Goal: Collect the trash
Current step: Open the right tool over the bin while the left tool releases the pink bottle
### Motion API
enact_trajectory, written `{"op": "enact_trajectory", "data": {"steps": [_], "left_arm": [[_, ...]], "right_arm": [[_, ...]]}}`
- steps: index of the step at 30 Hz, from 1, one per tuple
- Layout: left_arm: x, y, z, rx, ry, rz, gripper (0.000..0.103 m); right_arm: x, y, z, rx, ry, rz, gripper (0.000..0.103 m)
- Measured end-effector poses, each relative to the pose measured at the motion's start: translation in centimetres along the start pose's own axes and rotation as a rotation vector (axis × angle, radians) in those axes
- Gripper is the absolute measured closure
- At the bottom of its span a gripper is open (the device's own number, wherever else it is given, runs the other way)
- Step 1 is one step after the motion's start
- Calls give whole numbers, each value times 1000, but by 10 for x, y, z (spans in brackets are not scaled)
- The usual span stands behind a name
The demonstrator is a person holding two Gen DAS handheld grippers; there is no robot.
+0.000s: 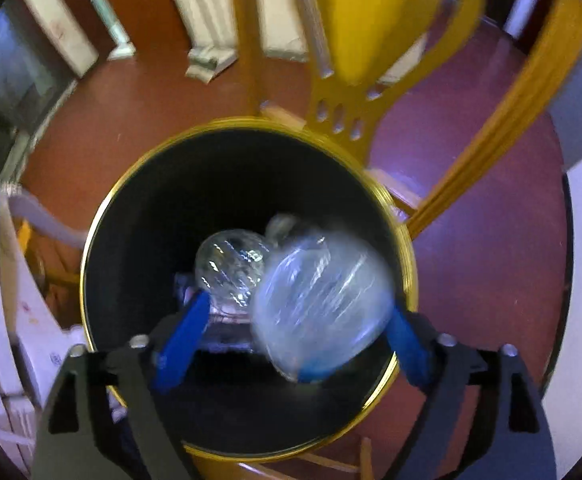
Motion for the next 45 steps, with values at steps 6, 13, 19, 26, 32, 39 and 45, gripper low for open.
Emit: {"op": "enact_trajectory", "data": {"steps": [6, 13, 19, 26, 32, 39, 45], "left_arm": [[-13, 41, 38, -117, -70, 33, 52], [-34, 110, 90, -250, -110, 118, 52], [-63, 156, 159, -262, -207, 218, 52], [-99, 159, 213, -237, -362, 220, 15], [-93, 147, 210, -229, -344, 173, 13], [-94, 143, 197, -239, -347, 149, 10], [-89, 135, 186, -244, -335, 135, 6]], "right_arm": [[12, 38, -32, 82, 121, 133, 16], [34, 61, -49, 157, 199, 215, 16], [29, 61, -54, 185, 208, 224, 16], [31, 56, -57, 206, 206, 222, 16], [35, 48, -62, 216, 217, 216, 16], [32, 40, -64, 217, 202, 202, 16], [29, 36, -66, 189, 173, 206, 13]]}}
Point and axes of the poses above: each gripper's, at about its wrist camera, not at the fingertips, and z roughly the way its jaws point, y to its right, x to its top, the point moved 5 cm from there along z, roughly the way its jaws point, and after that the axes turned 1 degree about -z, right-handed, at the moved point
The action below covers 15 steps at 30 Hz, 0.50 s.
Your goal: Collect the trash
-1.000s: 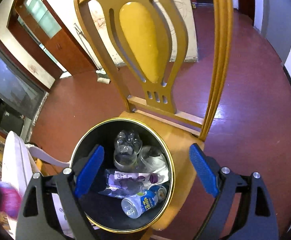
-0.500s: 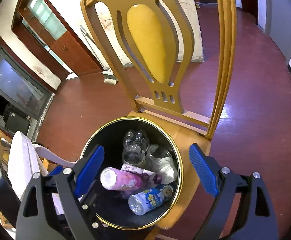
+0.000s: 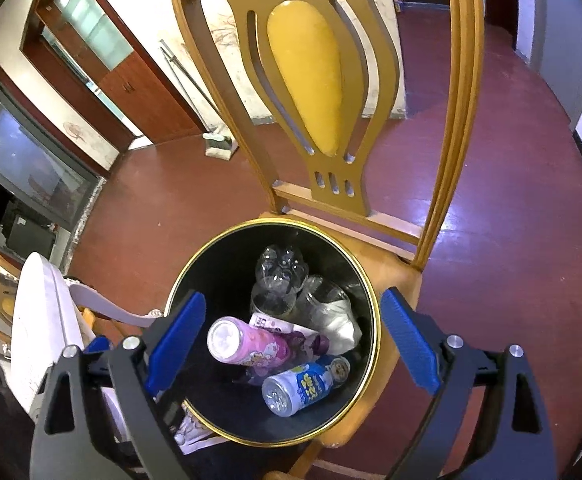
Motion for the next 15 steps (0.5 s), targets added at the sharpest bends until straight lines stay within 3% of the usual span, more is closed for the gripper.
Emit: {"op": "enact_trajectory", "data": {"steps": [5, 10, 15], "left_arm": [[-10, -7, -2, -5, -59, -6, 6], [-12, -21, -36, 3, 13, -27, 6], [-19, -69, -88, 78, 96, -106, 6]], "right_arm": [[-4, -14, -6, 13, -10, -24, 13], [-8, -41, -24, 34, 14, -71, 13], [-15, -85, -48, 110, 82, -133, 12]]}}
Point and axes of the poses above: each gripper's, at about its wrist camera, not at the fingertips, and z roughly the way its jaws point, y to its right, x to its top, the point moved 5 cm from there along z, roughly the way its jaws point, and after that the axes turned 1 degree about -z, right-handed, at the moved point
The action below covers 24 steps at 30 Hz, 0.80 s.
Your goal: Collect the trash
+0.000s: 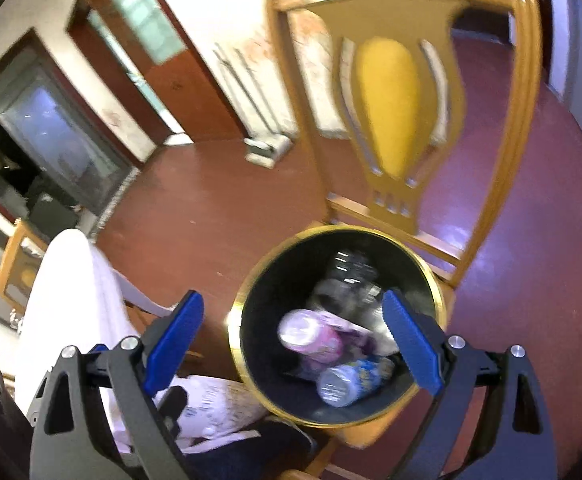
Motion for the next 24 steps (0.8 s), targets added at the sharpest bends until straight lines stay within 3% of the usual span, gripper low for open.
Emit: {"op": "enact_trajectory", "data": {"steps": [5, 11, 17, 24], "left_arm": [[-5, -64, -58, 113, 99, -99, 6], [-35, -158, -153, 316, 212, -258, 6], [-86, -242, -253, 598, 279, -415, 6], [-148, -296, -336, 814, 315, -586, 6]], "right_arm": [[-14, -79, -17, 111, 22, -135, 12], [-49, -196, -34, 284, -4, -341, 11], [-88, -301, -56, 436, -18, -521, 8], [-142, -403, -85, 588, -34, -691, 8]]}}
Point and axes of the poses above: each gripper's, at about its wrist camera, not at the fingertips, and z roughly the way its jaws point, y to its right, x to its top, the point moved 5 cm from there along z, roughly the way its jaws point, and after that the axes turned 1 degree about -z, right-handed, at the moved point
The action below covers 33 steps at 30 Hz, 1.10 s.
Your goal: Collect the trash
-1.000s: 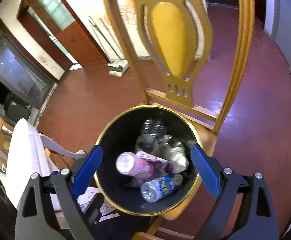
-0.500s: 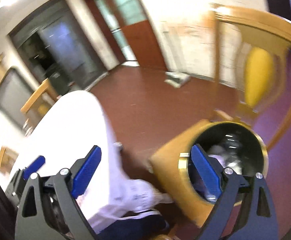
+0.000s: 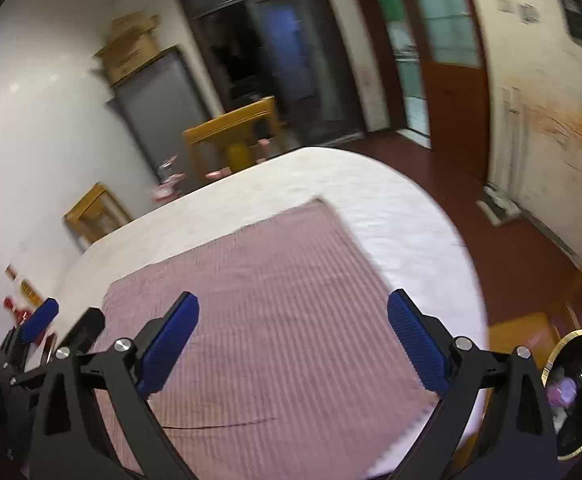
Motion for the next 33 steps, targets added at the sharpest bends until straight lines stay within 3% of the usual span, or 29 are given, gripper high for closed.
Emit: {"op": "enact_trajectory", "data": {"steps": [6, 11, 18, 33], "left_arm": [[8, -80, -23, 110, 19, -130, 6], [15, -113, -40, 172, 62, -146, 6], [18, -120, -56, 197, 95, -152, 6], [22, -115, -63, 190, 113, -137, 6]], "right_arm": [[6, -72, 8, 90, 21, -105, 8], [8, -108, -5, 129, 75, -166, 5], [5, -127, -17, 130, 124, -225, 5], [2, -127, -28, 137, 163, -246, 5]]}}
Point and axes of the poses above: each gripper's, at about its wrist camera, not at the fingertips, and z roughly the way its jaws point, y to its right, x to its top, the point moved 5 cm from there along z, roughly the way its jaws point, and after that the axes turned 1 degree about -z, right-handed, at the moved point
